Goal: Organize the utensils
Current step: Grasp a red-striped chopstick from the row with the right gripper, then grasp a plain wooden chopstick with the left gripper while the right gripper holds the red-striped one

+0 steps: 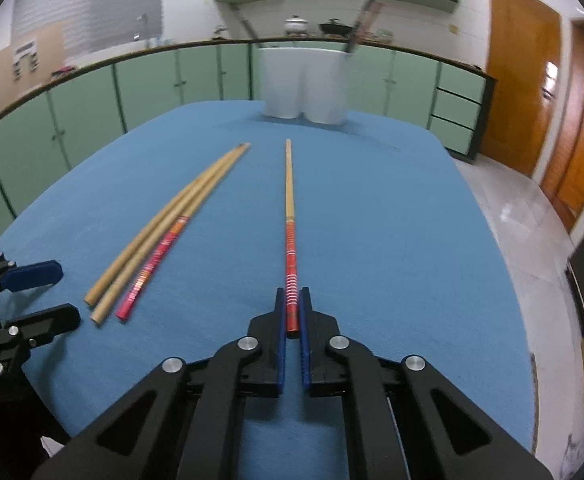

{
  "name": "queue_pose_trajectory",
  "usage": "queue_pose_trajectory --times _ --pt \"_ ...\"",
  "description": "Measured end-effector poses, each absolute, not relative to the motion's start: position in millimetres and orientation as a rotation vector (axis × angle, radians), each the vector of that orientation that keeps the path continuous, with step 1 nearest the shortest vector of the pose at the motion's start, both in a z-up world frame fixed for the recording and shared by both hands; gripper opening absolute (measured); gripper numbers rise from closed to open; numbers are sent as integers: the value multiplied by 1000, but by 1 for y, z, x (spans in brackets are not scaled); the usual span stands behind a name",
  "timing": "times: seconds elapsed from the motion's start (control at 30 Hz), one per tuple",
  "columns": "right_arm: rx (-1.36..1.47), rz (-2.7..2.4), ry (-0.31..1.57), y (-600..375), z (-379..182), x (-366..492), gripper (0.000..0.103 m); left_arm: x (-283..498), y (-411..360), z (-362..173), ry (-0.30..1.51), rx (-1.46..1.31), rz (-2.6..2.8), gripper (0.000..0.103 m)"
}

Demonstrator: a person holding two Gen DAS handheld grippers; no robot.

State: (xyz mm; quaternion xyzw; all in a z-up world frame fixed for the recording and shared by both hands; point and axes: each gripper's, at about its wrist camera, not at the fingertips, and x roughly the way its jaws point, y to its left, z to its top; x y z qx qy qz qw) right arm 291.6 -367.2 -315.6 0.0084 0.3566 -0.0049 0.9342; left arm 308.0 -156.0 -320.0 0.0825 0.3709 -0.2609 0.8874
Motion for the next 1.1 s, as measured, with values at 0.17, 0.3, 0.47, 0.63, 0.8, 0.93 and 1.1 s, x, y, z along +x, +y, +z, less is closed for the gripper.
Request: queue_pose_trajectory --times 0.17,0.3,0.47,0.63,0.8,0.93,1.1 --pt "68 -11 726 -376 -316 287 6 314 -168 -321 768 168 -535 56" --pt "76 -9 723 -378 -316 287 6 318 -174 -321 766 165 -517 56" --pt "69 -13 717 -377 -316 287 6 318 -173 -322 741 158 -478 45" --pt "49 -24 712 -373 -316 286 6 325 -158 -320 733 111 -426 6" --pt "39 -50 707 -368 -316 284 6 326 -138 -320 730 56 -289 6" --pt "33 -32 704 -359 -316 280 7 326 -132 -317 740 55 -283 8" --pt "2 -26 695 -348 -316 276 9 325 -128 -317 744 72 -318 11"
